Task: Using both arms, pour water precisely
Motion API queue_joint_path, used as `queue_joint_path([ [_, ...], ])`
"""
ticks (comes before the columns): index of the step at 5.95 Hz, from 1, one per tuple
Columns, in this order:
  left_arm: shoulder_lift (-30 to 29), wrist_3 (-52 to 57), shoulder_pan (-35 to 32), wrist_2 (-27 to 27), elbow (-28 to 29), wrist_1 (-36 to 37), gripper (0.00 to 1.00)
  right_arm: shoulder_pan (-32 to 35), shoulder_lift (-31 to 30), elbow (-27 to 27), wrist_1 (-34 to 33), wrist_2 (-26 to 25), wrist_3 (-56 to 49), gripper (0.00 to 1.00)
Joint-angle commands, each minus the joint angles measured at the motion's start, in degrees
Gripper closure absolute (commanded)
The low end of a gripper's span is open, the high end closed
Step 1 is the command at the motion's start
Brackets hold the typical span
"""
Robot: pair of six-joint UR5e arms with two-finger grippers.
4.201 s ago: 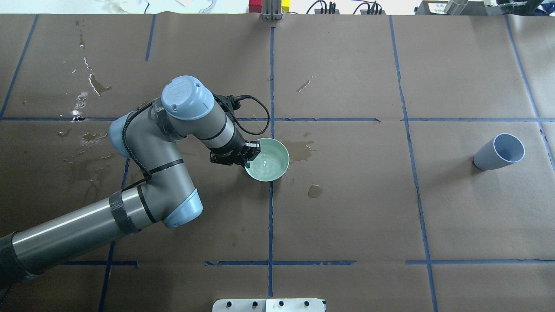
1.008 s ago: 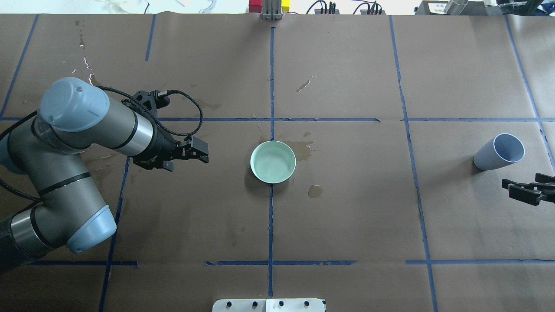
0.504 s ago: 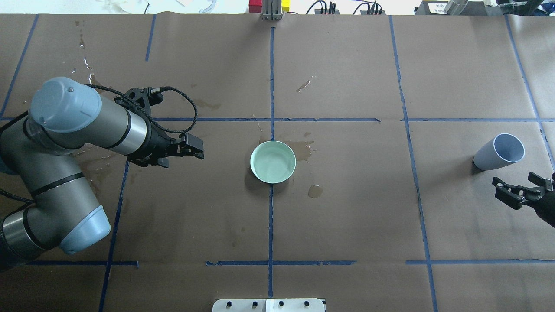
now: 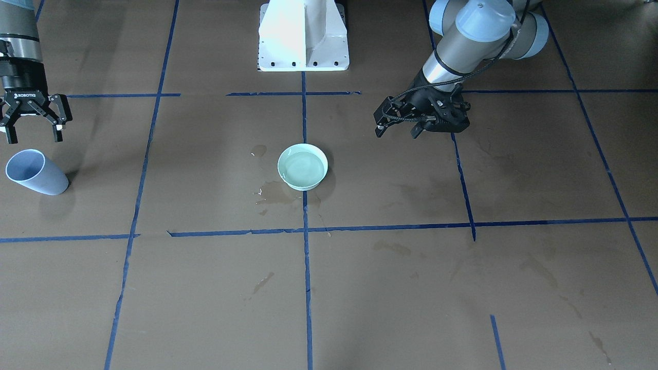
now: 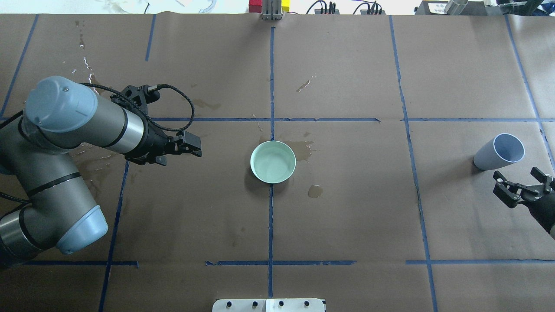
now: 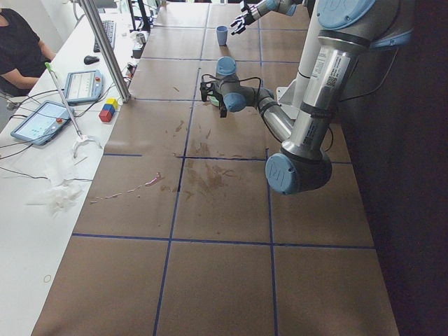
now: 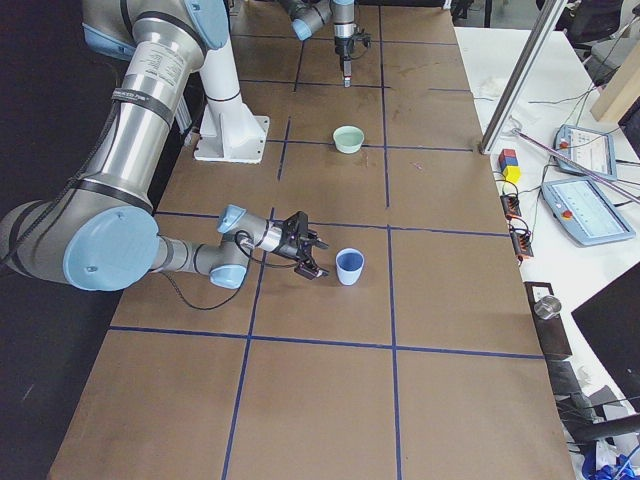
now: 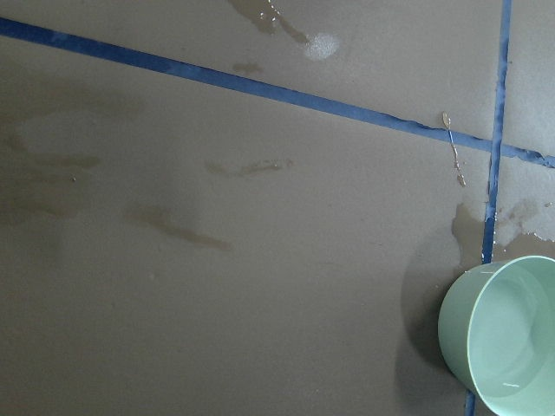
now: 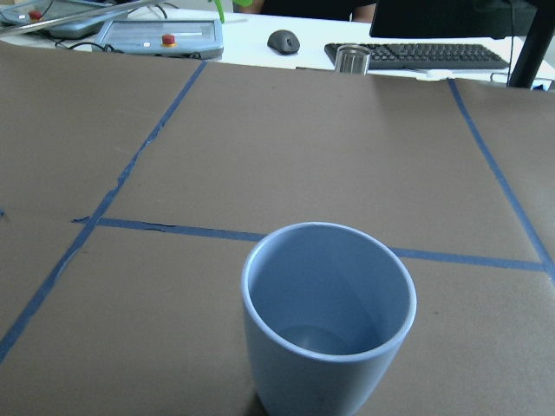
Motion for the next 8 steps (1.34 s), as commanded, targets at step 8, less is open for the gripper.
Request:
queue_joint_path([
  [8, 0.15, -0.18, -0.13, 0.60, -0.66, 0.09, 0.00, -2.12, 9.49, -14.90, 8.96, -9.38, -5.15, 0.01],
])
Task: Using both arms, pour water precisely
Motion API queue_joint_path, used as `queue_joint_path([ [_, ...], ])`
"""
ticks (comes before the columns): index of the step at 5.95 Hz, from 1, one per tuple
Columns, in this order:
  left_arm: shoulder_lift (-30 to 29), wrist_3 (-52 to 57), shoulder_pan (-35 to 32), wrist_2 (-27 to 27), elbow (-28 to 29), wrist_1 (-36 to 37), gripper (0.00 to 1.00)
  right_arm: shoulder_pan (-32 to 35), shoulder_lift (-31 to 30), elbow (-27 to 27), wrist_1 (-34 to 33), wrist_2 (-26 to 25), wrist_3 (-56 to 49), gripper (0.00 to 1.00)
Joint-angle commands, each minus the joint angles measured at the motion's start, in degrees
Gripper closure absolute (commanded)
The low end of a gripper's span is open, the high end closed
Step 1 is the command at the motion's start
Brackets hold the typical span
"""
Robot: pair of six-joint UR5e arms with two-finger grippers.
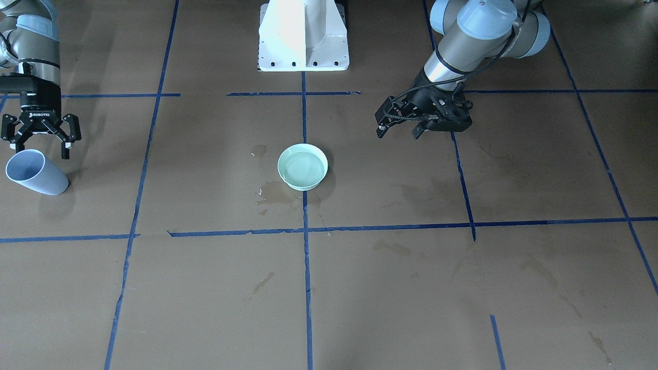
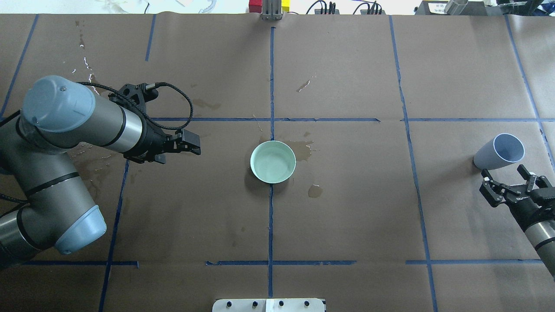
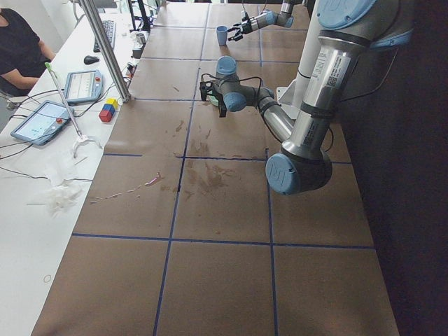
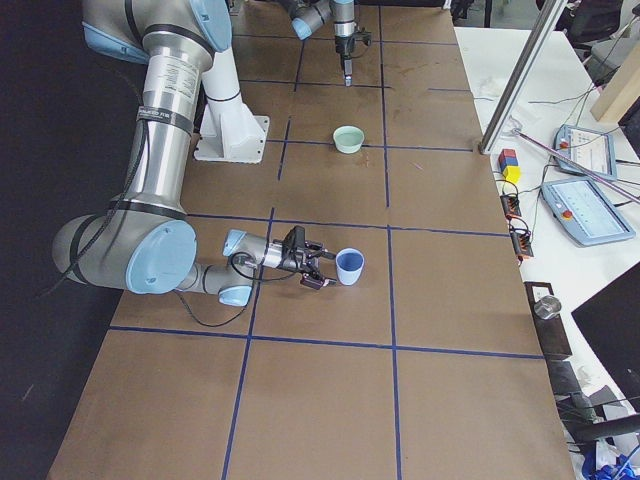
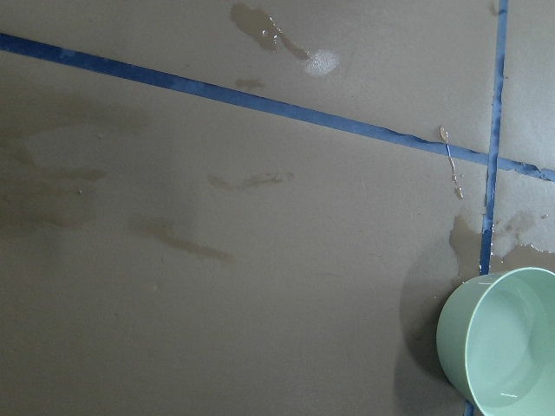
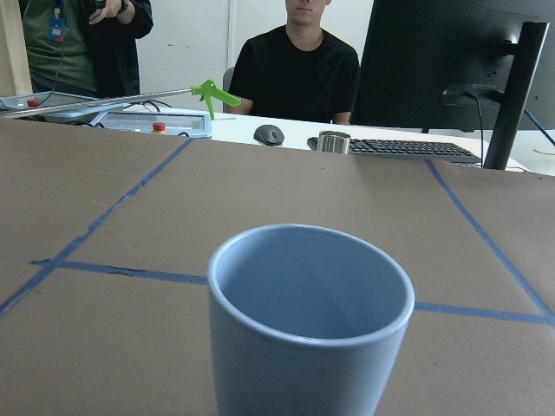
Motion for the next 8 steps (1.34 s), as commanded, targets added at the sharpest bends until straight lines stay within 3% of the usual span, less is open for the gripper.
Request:
queue_joint_path([
  [1, 0.11, -0.09, 0.00, 0.00, -0.21, 0.09, 0.00, -0.04, 0.46, -0.47, 0.23, 0.29, -0.79, 0.01],
  [8, 0.90, -0.09, -0.09, 0.00, -0.74, 0.09, 0.00, 6.27, 3.10, -0.47, 0.05, 5.37, -0.43, 0.01],
])
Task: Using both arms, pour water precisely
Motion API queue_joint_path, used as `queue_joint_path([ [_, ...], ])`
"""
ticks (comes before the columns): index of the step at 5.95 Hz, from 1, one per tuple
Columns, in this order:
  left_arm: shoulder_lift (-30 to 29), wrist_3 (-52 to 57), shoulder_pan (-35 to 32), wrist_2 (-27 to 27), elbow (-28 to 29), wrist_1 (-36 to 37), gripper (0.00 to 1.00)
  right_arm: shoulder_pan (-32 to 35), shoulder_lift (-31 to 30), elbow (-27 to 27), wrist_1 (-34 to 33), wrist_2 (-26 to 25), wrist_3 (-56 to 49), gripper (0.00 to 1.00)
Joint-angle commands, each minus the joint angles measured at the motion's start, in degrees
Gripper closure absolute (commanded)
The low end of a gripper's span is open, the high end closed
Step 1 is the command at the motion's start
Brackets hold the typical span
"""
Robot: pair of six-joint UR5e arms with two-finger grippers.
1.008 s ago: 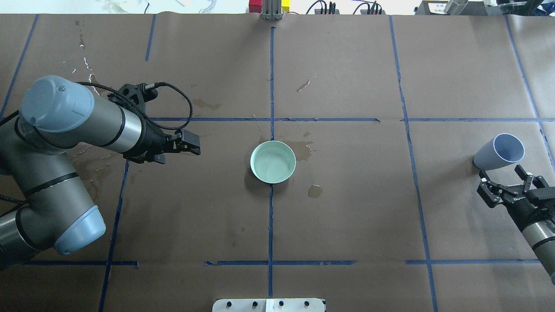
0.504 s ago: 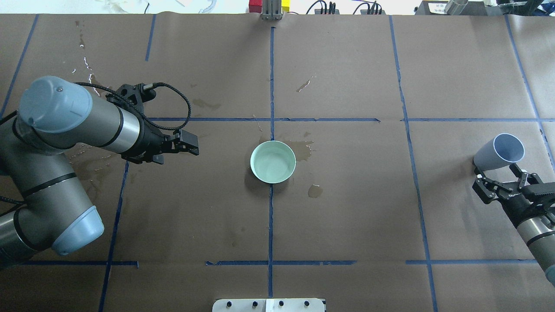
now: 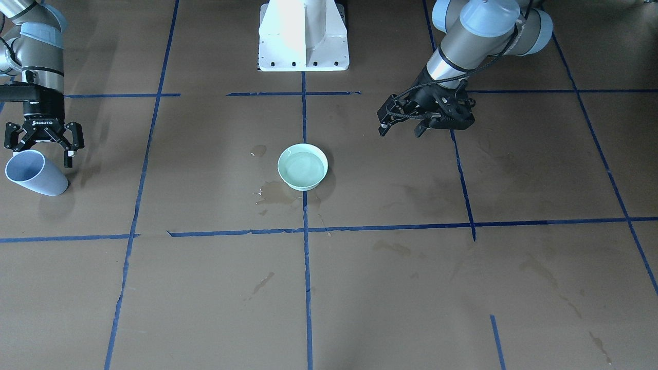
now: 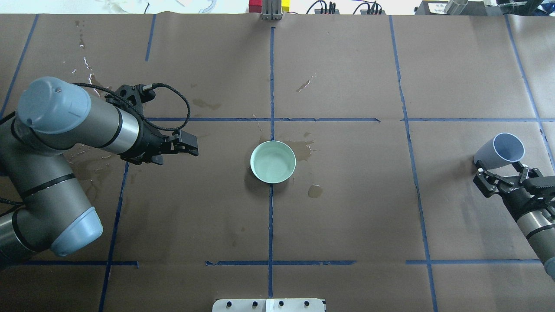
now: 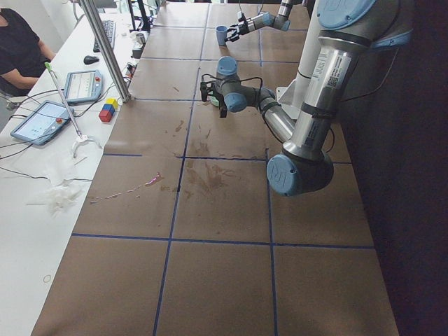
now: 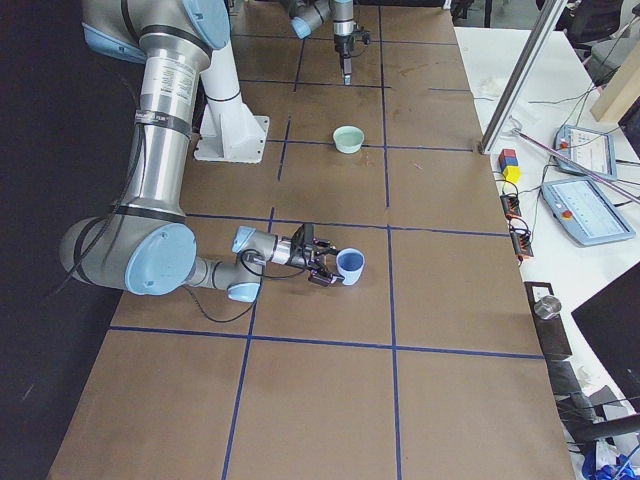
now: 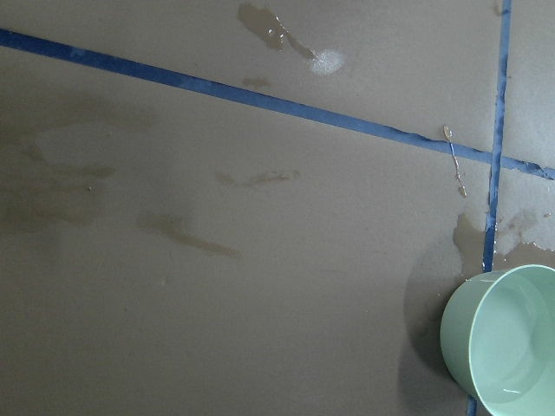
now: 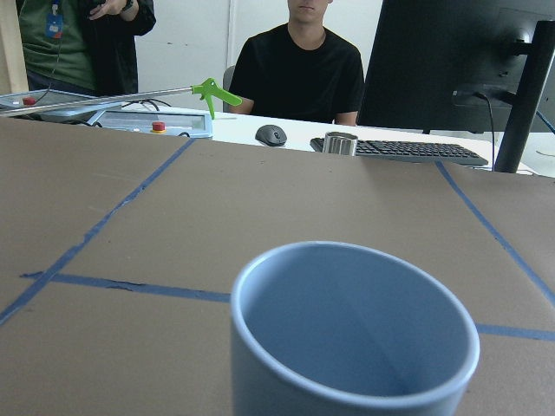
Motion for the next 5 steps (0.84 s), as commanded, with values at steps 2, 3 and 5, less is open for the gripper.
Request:
queue_joint_path([
  [2, 0.07, 0.00, -0.06, 0.00, -0.28, 0.00, 0.00, 1.93, 1.12, -1.49, -0.07, 2.17, 0.00, 0.01],
  [3, 0.07, 0.00, -0.06, 0.00, -0.29, 0.00, 0.00, 2.02, 1.38, -1.67, -0.15, 2.17, 0.00, 0.01],
  [5, 0.86, 0.00, -0.23, 0.00, -1.07, 0.00, 0.00, 2.81, 1.39, -1.68, -0.24, 3.23, 0.00, 0.01],
])
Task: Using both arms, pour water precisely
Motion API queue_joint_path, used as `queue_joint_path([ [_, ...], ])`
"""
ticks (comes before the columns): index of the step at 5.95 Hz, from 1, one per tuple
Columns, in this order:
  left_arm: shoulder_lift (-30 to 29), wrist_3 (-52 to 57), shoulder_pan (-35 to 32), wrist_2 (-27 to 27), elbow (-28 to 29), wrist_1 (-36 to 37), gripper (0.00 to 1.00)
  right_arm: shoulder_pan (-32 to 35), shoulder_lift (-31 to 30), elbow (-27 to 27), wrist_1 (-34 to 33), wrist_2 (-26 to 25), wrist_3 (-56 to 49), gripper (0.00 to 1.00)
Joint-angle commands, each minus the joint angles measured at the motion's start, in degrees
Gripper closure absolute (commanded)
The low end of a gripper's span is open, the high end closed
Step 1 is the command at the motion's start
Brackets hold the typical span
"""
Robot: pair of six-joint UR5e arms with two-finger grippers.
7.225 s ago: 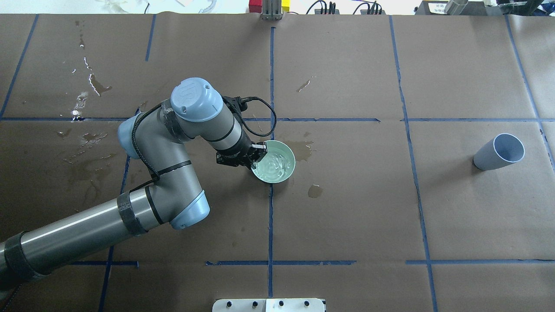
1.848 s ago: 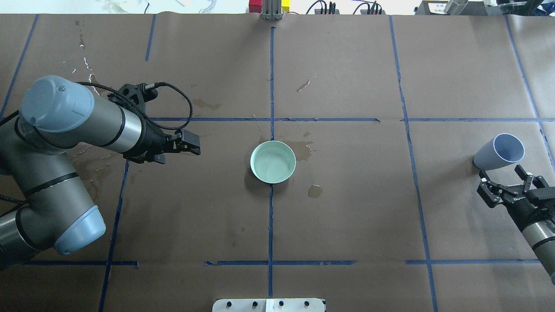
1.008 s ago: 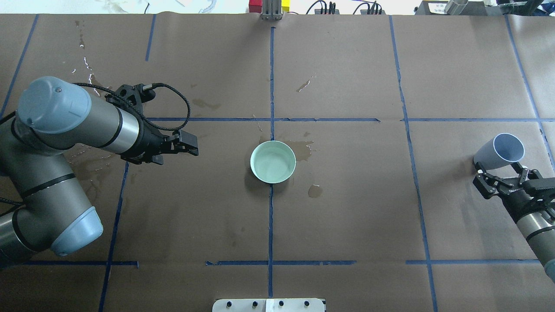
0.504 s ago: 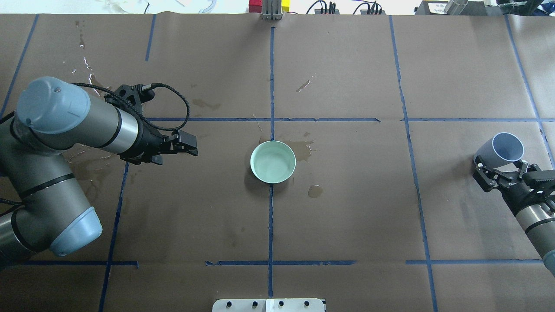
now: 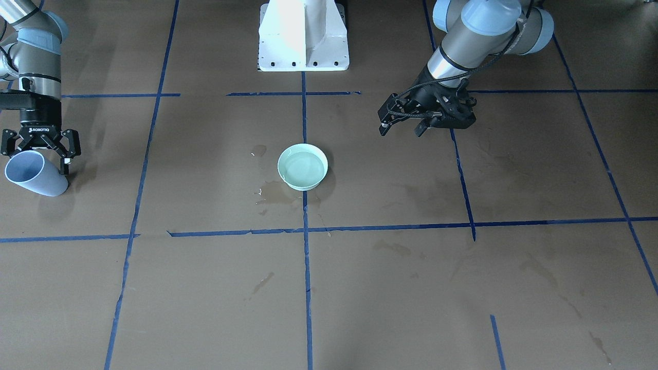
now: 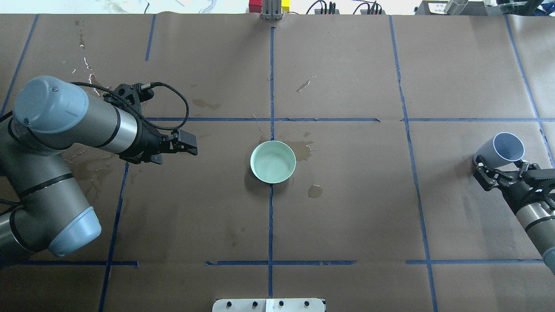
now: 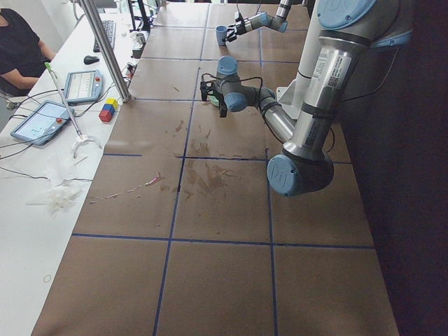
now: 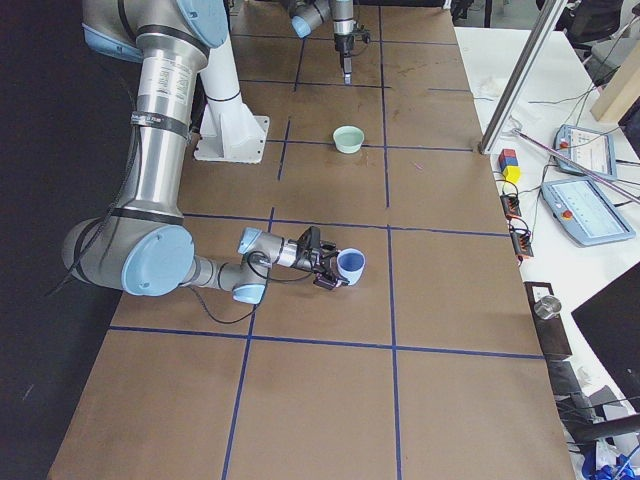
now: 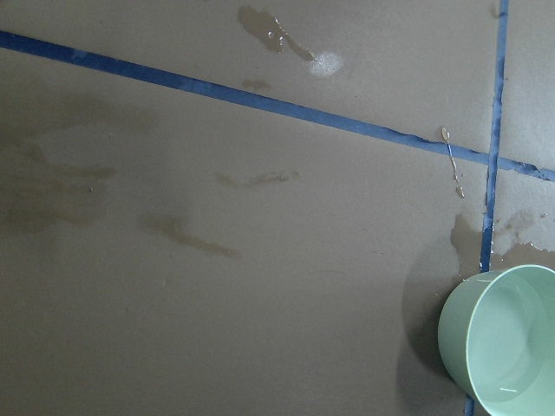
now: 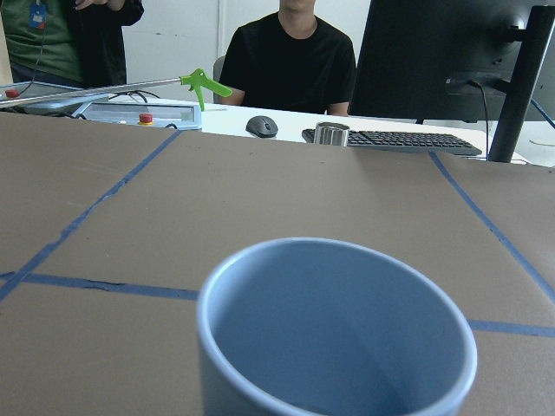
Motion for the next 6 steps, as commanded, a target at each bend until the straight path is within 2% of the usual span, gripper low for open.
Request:
queue_joint_path([
  [1, 0.86, 0.00, -0.05, 0.00, -0.66, 0.00, 0.00, 1.04, 0.03, -0.07, -0.19, 1.15, -0.09, 0.01],
  [6, 1.21, 0.00, -0.14, 0.00, -0.93, 0.00, 0.00, 2.54, 2.84, -2.27, -0.19, 2.91, -0.35, 0.01],
])
